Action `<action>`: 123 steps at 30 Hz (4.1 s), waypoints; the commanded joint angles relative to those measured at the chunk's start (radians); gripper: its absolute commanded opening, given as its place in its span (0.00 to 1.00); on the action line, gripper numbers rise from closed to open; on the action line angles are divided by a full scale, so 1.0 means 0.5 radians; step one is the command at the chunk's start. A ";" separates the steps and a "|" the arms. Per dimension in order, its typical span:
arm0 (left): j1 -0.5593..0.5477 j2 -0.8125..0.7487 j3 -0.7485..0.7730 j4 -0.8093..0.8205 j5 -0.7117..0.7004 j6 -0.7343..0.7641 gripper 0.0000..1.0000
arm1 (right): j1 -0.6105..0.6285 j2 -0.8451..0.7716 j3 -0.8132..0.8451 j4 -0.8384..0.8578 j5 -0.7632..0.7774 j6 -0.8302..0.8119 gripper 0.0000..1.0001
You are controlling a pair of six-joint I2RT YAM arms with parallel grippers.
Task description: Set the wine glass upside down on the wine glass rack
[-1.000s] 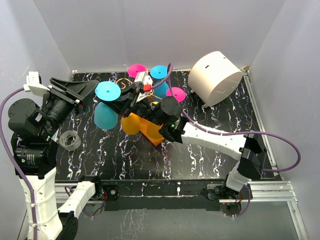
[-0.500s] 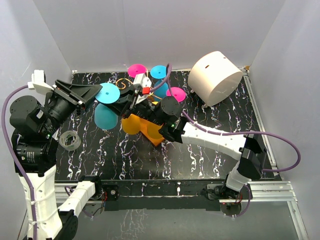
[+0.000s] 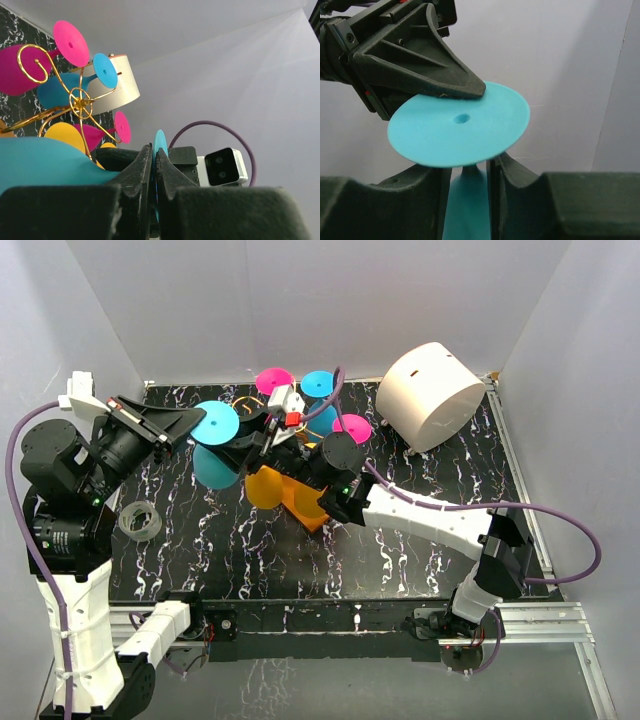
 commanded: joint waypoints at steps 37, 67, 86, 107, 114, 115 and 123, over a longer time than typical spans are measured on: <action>0.007 -0.182 -0.361 0.087 -0.607 0.119 0.00 | 0.011 -1.645 -0.651 -1.281 0.857 0.348 0.81; 0.007 0.208 -0.828 1.106 -0.003 -0.124 0.00 | 0.011 -1.929 -0.786 -1.456 1.172 0.383 0.80; -0.097 0.324 -0.948 1.199 0.022 -0.288 0.00 | 0.010 -1.880 -0.853 -1.400 1.248 0.422 0.79; -0.121 0.572 -0.732 1.292 -0.080 -0.173 0.00 | 0.013 -1.883 -0.869 -1.370 1.278 0.392 0.79; -0.121 0.535 -0.661 1.131 -0.243 -0.019 0.00 | 0.012 -1.892 -0.874 -1.379 1.284 0.395 0.79; -0.120 0.526 -0.667 1.118 -0.260 -0.008 0.00 | 0.011 -1.892 -0.875 -1.379 1.285 0.396 0.79; -0.118 0.477 -0.740 1.084 -0.282 0.011 0.00 | 0.010 -1.921 -0.890 -1.344 1.190 0.378 0.80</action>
